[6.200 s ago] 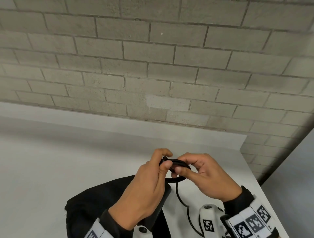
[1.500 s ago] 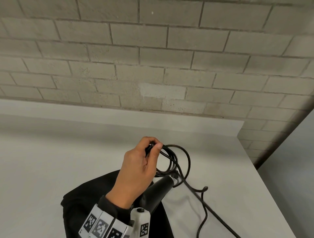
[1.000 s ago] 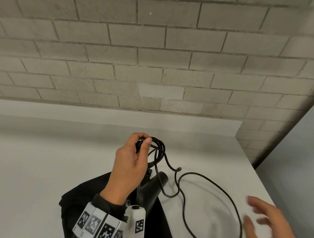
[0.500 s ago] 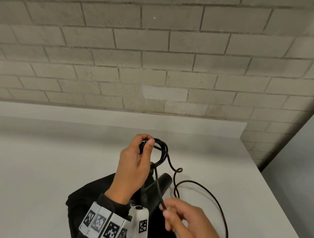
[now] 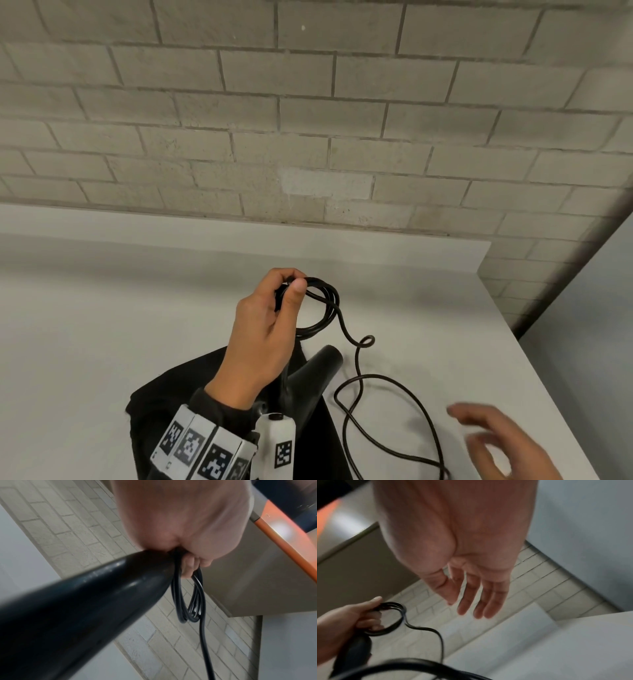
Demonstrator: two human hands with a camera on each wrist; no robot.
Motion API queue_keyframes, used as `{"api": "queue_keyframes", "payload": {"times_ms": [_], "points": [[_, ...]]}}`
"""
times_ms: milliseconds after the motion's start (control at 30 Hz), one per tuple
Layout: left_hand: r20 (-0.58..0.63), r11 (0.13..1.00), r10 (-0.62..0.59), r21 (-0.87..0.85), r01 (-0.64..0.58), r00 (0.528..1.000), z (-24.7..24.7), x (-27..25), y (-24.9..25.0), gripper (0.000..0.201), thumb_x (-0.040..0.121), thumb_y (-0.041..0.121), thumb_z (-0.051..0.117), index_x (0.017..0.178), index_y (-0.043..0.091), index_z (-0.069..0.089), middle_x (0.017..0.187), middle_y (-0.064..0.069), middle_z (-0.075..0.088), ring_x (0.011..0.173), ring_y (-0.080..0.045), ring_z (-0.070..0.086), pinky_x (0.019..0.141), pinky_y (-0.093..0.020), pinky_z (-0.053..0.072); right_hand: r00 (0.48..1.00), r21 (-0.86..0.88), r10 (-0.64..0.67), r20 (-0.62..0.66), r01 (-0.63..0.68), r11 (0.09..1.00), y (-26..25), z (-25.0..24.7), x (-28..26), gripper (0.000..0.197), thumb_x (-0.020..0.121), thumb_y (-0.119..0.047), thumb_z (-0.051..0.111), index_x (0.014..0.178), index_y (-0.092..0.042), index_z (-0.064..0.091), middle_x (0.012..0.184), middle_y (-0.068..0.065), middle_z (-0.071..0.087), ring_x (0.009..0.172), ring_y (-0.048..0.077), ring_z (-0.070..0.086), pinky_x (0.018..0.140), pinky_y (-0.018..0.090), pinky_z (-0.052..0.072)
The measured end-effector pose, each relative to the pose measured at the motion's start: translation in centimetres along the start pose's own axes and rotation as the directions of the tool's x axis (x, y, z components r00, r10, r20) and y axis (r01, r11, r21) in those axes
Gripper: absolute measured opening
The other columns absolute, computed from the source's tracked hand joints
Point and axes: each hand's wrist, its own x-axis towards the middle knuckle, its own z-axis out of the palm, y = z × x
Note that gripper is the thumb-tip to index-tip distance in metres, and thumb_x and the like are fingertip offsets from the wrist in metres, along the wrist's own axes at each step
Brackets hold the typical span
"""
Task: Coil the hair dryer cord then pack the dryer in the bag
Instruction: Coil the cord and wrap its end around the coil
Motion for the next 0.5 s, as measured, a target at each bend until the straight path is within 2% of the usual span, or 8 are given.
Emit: {"api": "queue_keyframes", "payload": {"times_ms": [33,100,133,233,300,333,433,500], "points": [[0.011,1.000,0.002,-0.009,-0.002,1.000,0.1,-0.1,0.1,0.028,0.094,0.052,0.044,0.100,0.030,0.060,0.061,0.013,0.052,0.050,-0.011,0.038,0.048,-0.027,0.035,0.998,0.049,-0.038,-0.041,0.040,0.998,-2.2,-1.0,0.4,0.050,0.077,0.004,0.070,0.091,-0.044,0.066,0.095,-0.023,0.069,0.086,0.000,0.066,0.074,0.004,0.046],[0.032,1.000,0.007,-0.020,-0.006,0.999,0.2,-0.4,0.4,0.028,0.094,0.053,0.044,0.100,0.031,0.060,0.059,0.009,0.050,0.049,-0.015,0.038,0.048,-0.032,0.034,1.000,0.171,-0.007,-0.010,0.009,0.985,-4.8,0.6,1.7,0.036,0.083,-0.010,0.072,0.095,-0.043,0.065,0.102,-0.021,0.069,0.093,0.002,0.064,0.075,0.006,0.045],[0.044,1.000,0.011,-0.020,-0.010,0.999,0.3,-0.5,0.5,0.028,0.094,0.054,0.044,0.101,0.032,0.060,0.059,0.007,0.049,0.049,-0.016,0.038,0.047,-0.034,0.034,0.999,0.235,-0.046,0.002,0.044,0.971,-6.1,1.3,2.3,0.028,0.085,-0.020,0.069,0.100,-0.043,0.063,0.108,-0.022,0.067,0.101,-0.001,0.061,0.079,0.006,0.044],[0.071,0.999,0.032,-0.013,-0.031,0.997,0.5,-0.7,0.8,0.027,0.094,0.051,0.044,0.101,0.030,0.060,0.060,0.012,0.052,0.050,-0.009,0.040,0.048,-0.028,0.036,0.982,0.245,-0.108,0.157,0.067,0.967,-9.3,3.0,4.2,0.037,0.088,-0.041,0.058,0.123,-0.044,0.044,0.124,-0.030,0.056,0.120,-0.014,0.045,0.083,0.003,0.041],[0.072,0.999,0.046,-0.002,-0.046,0.996,0.5,-0.8,0.9,0.026,0.095,0.048,0.044,0.101,0.029,0.060,0.061,0.014,0.054,0.051,-0.006,0.041,0.049,-0.023,0.037,0.946,0.239,-0.120,0.301,0.047,0.970,-10.4,4.2,4.9,0.042,0.092,-0.044,0.054,0.127,-0.046,0.032,0.117,-0.028,0.056,0.115,-0.015,0.047,0.079,0.003,0.044],[0.068,0.999,0.051,0.006,-0.052,0.996,0.5,-0.8,0.9,0.026,0.095,0.048,0.044,0.101,0.028,0.060,0.061,0.013,0.054,0.050,-0.007,0.041,0.048,-0.023,0.037,0.942,0.200,-0.137,0.308,0.076,0.977,-10.5,4.5,5.1,0.038,0.093,-0.043,0.052,0.125,-0.045,0.032,0.109,-0.023,0.058,0.109,-0.011,0.052,0.079,0.006,0.046],[0.056,0.997,0.055,0.054,-0.058,0.997,0.3,-0.7,1.0,0.024,0.096,0.049,0.041,0.098,0.031,0.057,0.059,0.008,0.051,0.048,-0.012,0.042,0.047,-0.027,0.037,0.960,0.047,-0.215,0.179,0.210,0.977,-10.7,4.3,4.8,0.023,0.095,-0.045,0.043,0.118,-0.040,0.041,0.092,-0.019,0.054,0.094,0.000,0.056,0.082,0.019,0.051],[0.050,0.993,0.058,0.103,-0.063,0.997,0.3,-0.5,0.9,0.024,0.096,0.051,0.038,0.095,0.033,0.054,0.057,0.005,0.049,0.047,-0.009,0.041,0.047,-0.024,0.036,0.938,-0.077,-0.339,0.076,0.344,0.936,-10.8,3.6,4.5,0.024,0.098,-0.047,0.038,0.116,-0.035,0.049,0.091,-0.019,0.052,0.085,0.004,0.055,0.073,0.021,0.052]]}}
